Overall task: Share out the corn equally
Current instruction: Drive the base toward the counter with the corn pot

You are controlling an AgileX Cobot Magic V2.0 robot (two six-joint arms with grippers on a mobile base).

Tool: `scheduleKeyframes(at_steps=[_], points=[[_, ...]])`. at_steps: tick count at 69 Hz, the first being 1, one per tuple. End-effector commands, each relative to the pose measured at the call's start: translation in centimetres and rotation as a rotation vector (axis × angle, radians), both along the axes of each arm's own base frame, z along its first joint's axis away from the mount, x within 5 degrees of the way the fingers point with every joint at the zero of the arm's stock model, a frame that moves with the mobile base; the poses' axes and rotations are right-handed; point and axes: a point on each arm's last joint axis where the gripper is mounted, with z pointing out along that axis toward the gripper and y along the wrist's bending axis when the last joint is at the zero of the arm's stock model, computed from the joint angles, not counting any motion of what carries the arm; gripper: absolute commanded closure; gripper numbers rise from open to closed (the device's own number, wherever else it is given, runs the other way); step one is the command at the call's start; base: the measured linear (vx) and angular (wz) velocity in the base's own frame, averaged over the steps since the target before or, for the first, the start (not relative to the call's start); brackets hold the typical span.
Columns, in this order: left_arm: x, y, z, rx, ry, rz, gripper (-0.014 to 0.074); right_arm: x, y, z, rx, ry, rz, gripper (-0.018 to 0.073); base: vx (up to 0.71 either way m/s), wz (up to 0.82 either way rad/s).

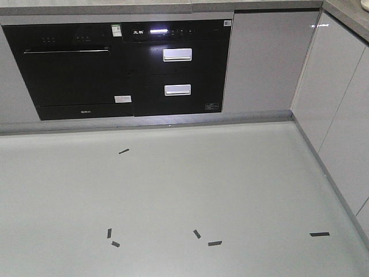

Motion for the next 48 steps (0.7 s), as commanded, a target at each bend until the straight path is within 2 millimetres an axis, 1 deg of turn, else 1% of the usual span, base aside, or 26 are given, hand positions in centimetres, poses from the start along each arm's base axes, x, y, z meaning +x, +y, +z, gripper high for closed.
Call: scheduleKeyframes(at_steps=[1, 48], points=[[-0.03, -0.01, 0.81, -0.016, -0.092, 0.0, 0.0605, -0.06, 0.01, 0.55, -0.008, -0.08, -0.001, 0.0567, 0.0, 0.0], [-0.03, -0.01, 0.81, -0.016, -0.092, 0.0, 0.0605, -0.06, 0.01, 0.55, -0.008, -0.08, -0.001, 0.0567, 0.0, 0.0]])
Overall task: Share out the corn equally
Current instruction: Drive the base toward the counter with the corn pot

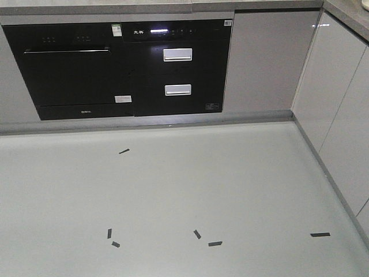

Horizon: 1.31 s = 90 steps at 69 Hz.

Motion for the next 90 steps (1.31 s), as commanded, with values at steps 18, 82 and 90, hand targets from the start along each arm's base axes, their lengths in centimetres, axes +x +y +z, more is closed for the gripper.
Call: scheduleKeyframes(at_steps=[18, 82, 90], points=[[-0.03, -0.01, 0.81, -0.016, -0.092, 0.0, 0.0605, -0.06, 0.02, 0.55, -0.008, -0.08, 0.0, 0.0567, 0.04, -0.01], [-0.03, -0.01, 0.81, -0.016, -0.092, 0.0, 0.0605, -0.06, 0.02, 0.55, -0.008, -0.08, 0.0, 0.0567, 0.14, 0.01], [-0.03, -0.01, 0.81, -0.016, -0.092, 0.0, 0.0605, -0.06, 0.02, 0.55, -0.008, -0.08, 0.0, 0.0567, 0.12, 0.09]])
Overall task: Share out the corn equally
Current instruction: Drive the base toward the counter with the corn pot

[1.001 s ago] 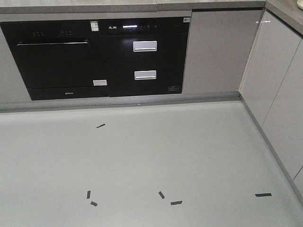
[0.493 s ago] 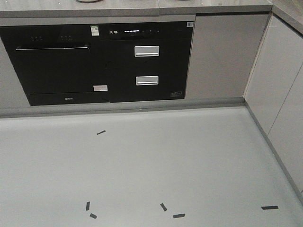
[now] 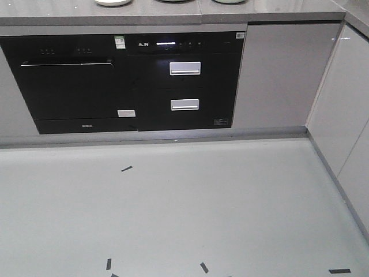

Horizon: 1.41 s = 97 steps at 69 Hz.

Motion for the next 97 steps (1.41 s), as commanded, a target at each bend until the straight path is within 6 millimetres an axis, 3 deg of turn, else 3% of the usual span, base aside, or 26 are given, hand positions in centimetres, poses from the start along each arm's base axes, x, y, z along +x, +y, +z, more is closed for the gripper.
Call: scheduleKeyframes(at_steps=[1, 97], points=[[-0.03, -0.01, 0.81, -0.016, -0.092, 0.0, 0.0605, -0.06, 0.02, 0.55, -0.008, -0.08, 0.0, 0.0567, 0.1, 0.1], [-0.03, -0.01, 0.81, -0.016, -0.092, 0.0, 0.0605, -0.06, 0.02, 0.55, -0.008, -0.08, 0.0, 0.0567, 0.14, 0.01]])
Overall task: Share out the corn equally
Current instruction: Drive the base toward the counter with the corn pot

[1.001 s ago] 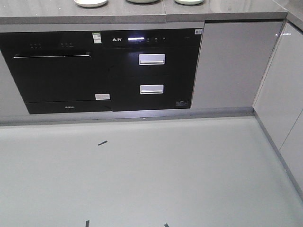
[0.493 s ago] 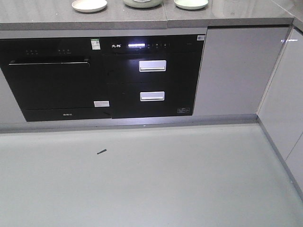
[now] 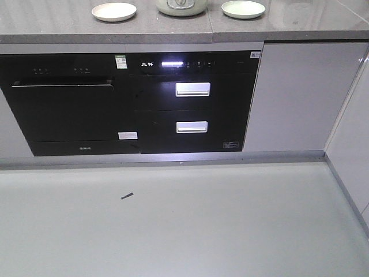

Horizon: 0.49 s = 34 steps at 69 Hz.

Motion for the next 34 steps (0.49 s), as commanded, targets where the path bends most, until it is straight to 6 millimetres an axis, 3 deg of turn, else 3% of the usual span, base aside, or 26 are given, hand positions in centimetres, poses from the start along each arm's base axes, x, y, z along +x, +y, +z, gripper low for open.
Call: scheduleKeyframes(at_steps=[1, 34], points=[[-0.03, -0.01, 0.81, -0.016, -0.092, 0.0, 0.0605, -0.06, 0.02, 0.55, -0.008, -0.08, 0.0, 0.0567, 0.16, 0.03], [-0.03, -0.01, 0.81, -0.016, -0.092, 0.0, 0.0605, -0.06, 0.02, 0.55, -0.008, -0.08, 0.0, 0.0567, 0.12, 0.01]])
